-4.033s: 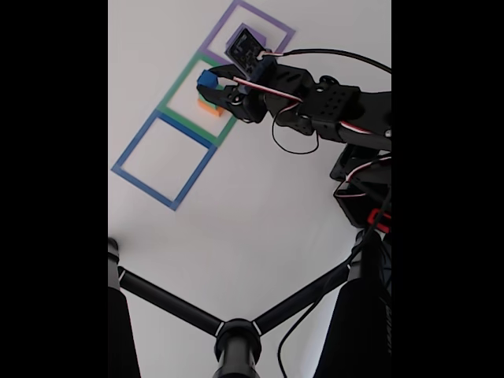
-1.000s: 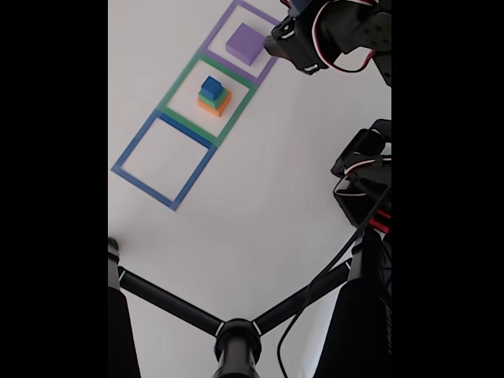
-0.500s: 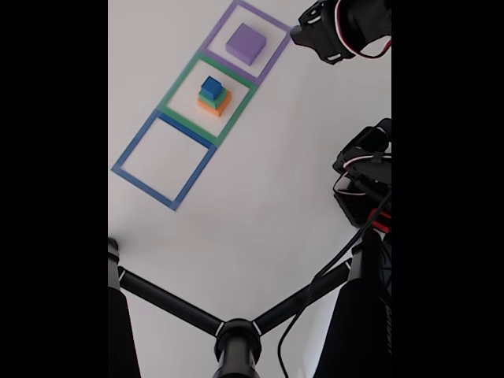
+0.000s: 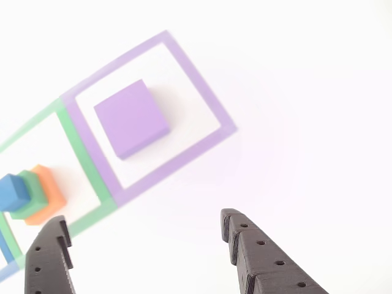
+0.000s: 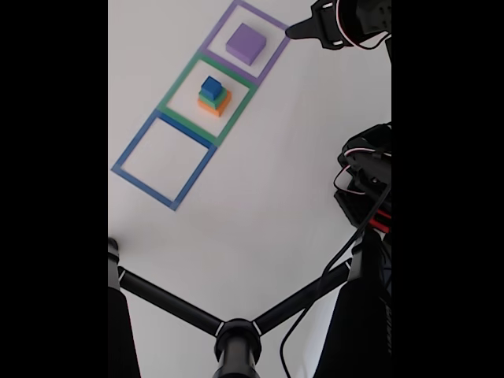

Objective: Tower of hanoi

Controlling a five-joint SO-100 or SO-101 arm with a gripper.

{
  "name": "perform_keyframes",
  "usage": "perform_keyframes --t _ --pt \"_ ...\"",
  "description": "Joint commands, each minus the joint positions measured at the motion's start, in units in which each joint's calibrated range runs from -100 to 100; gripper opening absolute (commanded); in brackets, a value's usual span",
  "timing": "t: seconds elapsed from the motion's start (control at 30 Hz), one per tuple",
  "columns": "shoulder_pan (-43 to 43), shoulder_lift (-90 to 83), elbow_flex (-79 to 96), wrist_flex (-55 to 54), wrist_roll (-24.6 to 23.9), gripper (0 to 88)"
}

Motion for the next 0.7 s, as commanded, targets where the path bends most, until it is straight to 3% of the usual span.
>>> perform_keyframes --t 0.0,0.37,0.67 --pt "0.1 -1.8 10.6 -17.1 0.2 35.5" --pt "-0.9 4.3 40.4 -62.7 0.2 40.4" --pt "-4.1 20.9 46.3 -89.0 0.2 40.7"
